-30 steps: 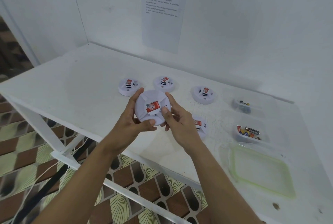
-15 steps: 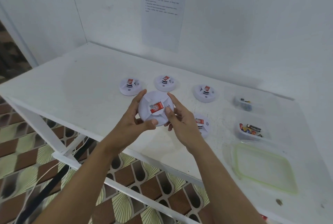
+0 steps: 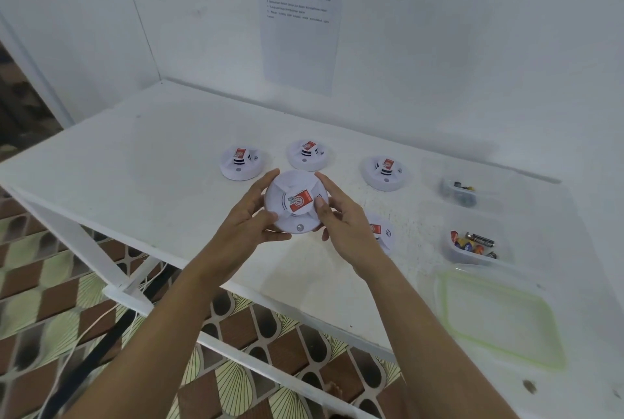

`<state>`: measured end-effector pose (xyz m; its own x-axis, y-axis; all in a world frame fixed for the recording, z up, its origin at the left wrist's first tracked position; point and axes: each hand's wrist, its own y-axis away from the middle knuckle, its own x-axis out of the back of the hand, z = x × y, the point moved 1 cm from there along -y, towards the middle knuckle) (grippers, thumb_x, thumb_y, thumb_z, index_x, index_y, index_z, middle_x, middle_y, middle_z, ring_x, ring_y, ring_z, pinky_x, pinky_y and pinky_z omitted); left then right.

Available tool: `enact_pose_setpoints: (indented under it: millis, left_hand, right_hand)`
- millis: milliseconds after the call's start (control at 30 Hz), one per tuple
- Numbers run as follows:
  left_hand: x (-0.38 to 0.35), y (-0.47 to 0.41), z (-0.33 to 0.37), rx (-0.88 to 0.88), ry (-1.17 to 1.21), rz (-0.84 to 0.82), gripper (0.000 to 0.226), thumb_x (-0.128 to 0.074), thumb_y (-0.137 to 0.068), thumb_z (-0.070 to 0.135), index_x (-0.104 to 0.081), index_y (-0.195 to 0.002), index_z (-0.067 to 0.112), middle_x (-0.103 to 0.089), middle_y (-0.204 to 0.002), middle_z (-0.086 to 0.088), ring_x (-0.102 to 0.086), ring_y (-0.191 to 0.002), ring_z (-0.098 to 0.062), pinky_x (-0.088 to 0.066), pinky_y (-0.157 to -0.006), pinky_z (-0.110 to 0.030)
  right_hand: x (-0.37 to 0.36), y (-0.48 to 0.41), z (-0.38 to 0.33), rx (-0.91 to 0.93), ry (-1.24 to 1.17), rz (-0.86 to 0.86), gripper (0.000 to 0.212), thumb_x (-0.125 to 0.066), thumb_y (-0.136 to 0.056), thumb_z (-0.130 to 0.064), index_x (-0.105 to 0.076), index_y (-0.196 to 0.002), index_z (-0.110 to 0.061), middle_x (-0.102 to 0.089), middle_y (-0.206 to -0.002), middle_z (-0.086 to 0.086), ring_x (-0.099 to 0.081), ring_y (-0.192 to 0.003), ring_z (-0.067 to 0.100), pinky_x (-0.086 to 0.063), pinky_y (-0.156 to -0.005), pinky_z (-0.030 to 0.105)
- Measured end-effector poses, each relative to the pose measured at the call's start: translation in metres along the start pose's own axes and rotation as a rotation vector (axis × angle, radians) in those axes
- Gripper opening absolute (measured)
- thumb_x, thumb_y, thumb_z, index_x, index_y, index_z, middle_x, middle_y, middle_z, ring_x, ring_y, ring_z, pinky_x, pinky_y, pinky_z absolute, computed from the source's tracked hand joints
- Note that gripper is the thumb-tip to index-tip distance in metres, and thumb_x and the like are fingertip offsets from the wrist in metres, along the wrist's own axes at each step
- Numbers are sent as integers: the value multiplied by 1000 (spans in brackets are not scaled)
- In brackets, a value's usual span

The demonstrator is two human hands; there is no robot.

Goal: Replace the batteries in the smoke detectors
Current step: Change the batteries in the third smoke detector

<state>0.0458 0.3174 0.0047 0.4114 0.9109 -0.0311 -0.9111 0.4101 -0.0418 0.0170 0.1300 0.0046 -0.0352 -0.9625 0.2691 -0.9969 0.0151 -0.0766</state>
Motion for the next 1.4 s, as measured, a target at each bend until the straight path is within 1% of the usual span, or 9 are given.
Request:
enact_pose_setpoints:
  millis: [133, 267, 367, 567, 867, 967, 1167, 1333, 1400]
  left_hand:
    - [-3, -9, 0, 17, -5, 20, 53, -55, -88, 25, -45, -132, 52, -50, -142, 10, -58, -122, -24, -58, -88, -44]
    - [-7, -18, 0, 25, -11, 50, 55, -49, -100, 7, -42, -140, 45, -56, -135, 15, -61, -118, -20, -58, -87, -43]
    - [-8, -25, 4, 30, -24, 55, 56, -44, -101, 2, -42, -140, 42, -60, -129, 21, -63, -115, -16, -58, -84, -40]
    - [-10, -39, 8, 45, -64, 69, 56, -42, -101, 1, -43, -139, 43, -60, -124, 31, -64, -114, -14, -58, -84, -40]
    - [-9, -46, 9, 71, -83, 105, 58, -41, -101, 3, -41, -138, 47, -59, -126, 28, -64, -112, -15, -58, -86, -41]
    - [-9, -47, 10, 64, -93, 106, 56, -41, -101, 4, -40, -139, 45, -58, -124, 33, -64, -113, -13, -59, -83, -37]
    - [-8, -50, 16, 61, -98, 121, 57, -41, -101, 2, -39, -141, 42, -54, -136, 19, -64, -112, -15, -58, -85, -40]
    - [-5, -52, 16, 75, -100, 129, 59, -41, -100, 2, -40, -143, 43, -58, -119, 38, -64, -109, -11, -58, -85, -41]
    - [-5, -52, 17, 74, -98, 132, 58, -41, -100, 3, -41, -142, 44, -58, -118, 39, -64, -108, -10, -58, -85, -41]
  right_hand:
    - [6, -9, 4, 9, -7, -14, 42, -43, -107, -36, -43, -148, -37, -67, -119, -10, -61, -80, -4, -50, -66, 19]
    - [13, -21, 9, 1, -20, -13, 43, -45, -106, -37, -42, -149, -40, -68, -116, -8, -60, -77, 0, -49, -66, 20]
    - [16, -29, 11, -5, -37, -4, 43, -47, -106, -35, -43, -148, -41, -69, -115, -6, -61, -76, 1, -48, -66, 20]
    - [21, -41, 14, -5, -33, -15, 42, -48, -106, -36, -44, -147, -43, -68, -117, -4, -62, -76, 0, -49, -66, 20]
    - [25, -52, 15, -37, -20, -60, 49, -50, -105, -27, -39, -150, -42, -66, -119, -1, -65, -75, -2, -49, -65, 17]
    - [27, -54, 14, -41, -25, -61, 49, -51, -105, -27, -39, -149, -44, -66, -119, -2, -66, -76, -1, -50, -65, 17]
    - [29, -58, 9, -56, -21, -75, 50, -51, -104, -28, -37, -148, -47, -65, -120, -4, -67, -78, -1, -49, -65, 16]
    - [29, -59, 6, -56, -18, -87, 50, -52, -104, -28, -37, -148, -48, -66, -119, -4, -67, -79, -1, -50, -65, 17]
    - [30, -59, 5, -48, -8, -94, 51, -52, -104, -28, -37, -147, -49, -67, -117, -5, -67, -79, -1, -50, -65, 17]
